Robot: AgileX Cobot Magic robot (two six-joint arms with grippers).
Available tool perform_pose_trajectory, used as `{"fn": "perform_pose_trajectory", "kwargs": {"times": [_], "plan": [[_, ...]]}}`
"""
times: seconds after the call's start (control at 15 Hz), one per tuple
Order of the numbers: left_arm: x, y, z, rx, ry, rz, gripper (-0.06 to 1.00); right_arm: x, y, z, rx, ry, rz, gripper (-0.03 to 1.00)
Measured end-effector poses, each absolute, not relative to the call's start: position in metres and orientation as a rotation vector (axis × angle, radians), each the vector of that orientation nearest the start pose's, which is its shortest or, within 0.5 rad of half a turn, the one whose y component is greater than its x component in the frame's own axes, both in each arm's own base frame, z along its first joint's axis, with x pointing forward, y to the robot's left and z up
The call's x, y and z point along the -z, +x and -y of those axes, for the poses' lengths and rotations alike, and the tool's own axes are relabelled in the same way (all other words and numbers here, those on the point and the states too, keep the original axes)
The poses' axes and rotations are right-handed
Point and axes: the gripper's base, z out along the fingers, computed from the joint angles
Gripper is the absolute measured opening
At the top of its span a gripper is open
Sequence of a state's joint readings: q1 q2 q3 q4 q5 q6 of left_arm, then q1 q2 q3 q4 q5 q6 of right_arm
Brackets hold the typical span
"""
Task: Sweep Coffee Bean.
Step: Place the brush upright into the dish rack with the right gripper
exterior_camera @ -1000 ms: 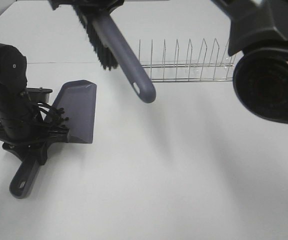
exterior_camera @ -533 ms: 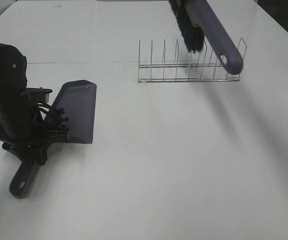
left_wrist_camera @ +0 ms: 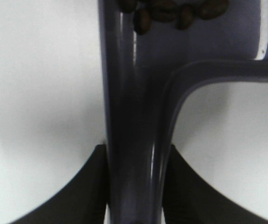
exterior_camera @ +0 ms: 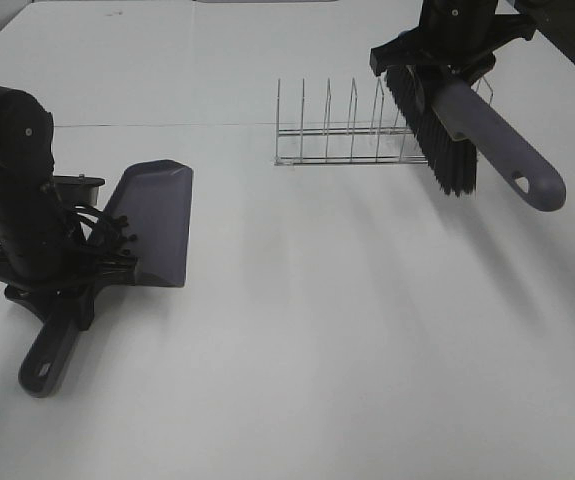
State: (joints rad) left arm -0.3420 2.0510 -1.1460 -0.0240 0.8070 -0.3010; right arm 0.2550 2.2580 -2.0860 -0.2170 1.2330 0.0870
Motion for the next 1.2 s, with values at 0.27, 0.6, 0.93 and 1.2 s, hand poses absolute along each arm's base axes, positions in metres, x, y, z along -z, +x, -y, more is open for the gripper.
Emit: {"fn": "perform_pose_trajectory", "kwargs": {"times": [0.27, 0.6, 0.93, 1.2], "plan": [[-0.097, 0.327, 0.118, -0.002, 0.038, -3.198, 0.27, -0.21, 0.466, -0.097, 0.305, -0.274, -2.899, 0.27], [-0.097, 0.327, 0.118, -0.002, 0.038, -3.198, 0.27, -0.18, 0.46, -0.054, 0.269, -0.152, -3.034, 0.27], [-0.097, 0.327, 0.118, -0.001, 0.038, -3.197, 0.27, -0.164, 0.448, -0.051, 0.282, -0.163, -3.095, 0.27], [-0.097, 0.327, 0.118, -0.001, 0.038, -3.196, 0.27, -0.164, 0.46, -0.054, 0.236, -0.174, -2.965, 0.27]]}}
